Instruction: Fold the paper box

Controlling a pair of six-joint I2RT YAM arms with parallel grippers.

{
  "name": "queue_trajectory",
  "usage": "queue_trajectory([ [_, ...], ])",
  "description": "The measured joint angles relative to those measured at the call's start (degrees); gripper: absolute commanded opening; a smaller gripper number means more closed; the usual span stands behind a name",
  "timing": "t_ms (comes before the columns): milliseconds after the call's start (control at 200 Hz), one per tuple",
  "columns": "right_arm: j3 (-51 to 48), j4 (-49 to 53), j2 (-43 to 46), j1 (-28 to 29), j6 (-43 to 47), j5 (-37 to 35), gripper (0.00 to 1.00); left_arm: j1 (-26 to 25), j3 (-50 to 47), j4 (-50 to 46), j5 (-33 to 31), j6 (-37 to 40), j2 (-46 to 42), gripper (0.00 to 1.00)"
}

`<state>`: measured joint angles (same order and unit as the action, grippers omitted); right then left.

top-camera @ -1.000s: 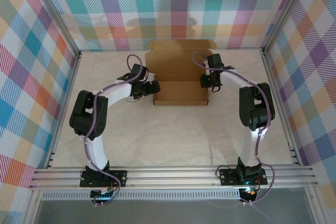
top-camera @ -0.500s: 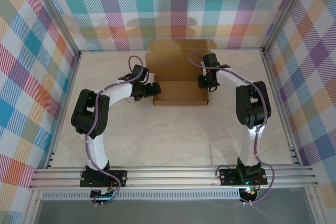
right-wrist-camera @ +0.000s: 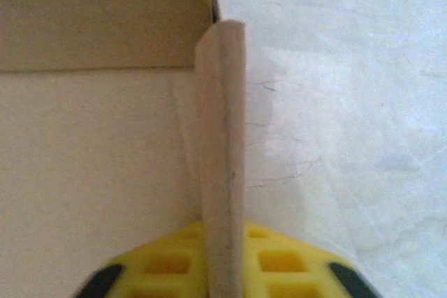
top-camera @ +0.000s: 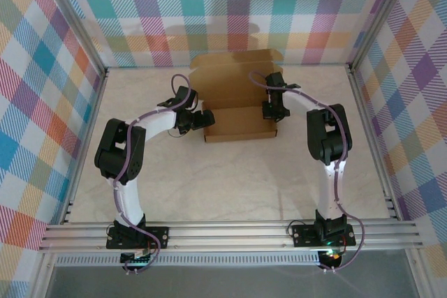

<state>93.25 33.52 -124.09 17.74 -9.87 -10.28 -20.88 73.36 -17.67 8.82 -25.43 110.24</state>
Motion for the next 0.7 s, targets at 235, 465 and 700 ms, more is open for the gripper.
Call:
queue_trajectory([
  [235,-0.02,0.74,-0.17,1.84,-0.79,-5.29,0.3,0.0,0.0,0.0,0.35,0.07,0.0,0.91],
  [465,0.0,1.05,-0.39,3.15,-1.53,-7.78,0.0,0.0,0.0,0.0,0.61,0.66,0.0,0.91],
  [700,0.17,1.22,-0.59,3.19,-1.57,-8.81,0.49,0.0,0.0,0.0,0.66,0.85,0.0,0.91],
])
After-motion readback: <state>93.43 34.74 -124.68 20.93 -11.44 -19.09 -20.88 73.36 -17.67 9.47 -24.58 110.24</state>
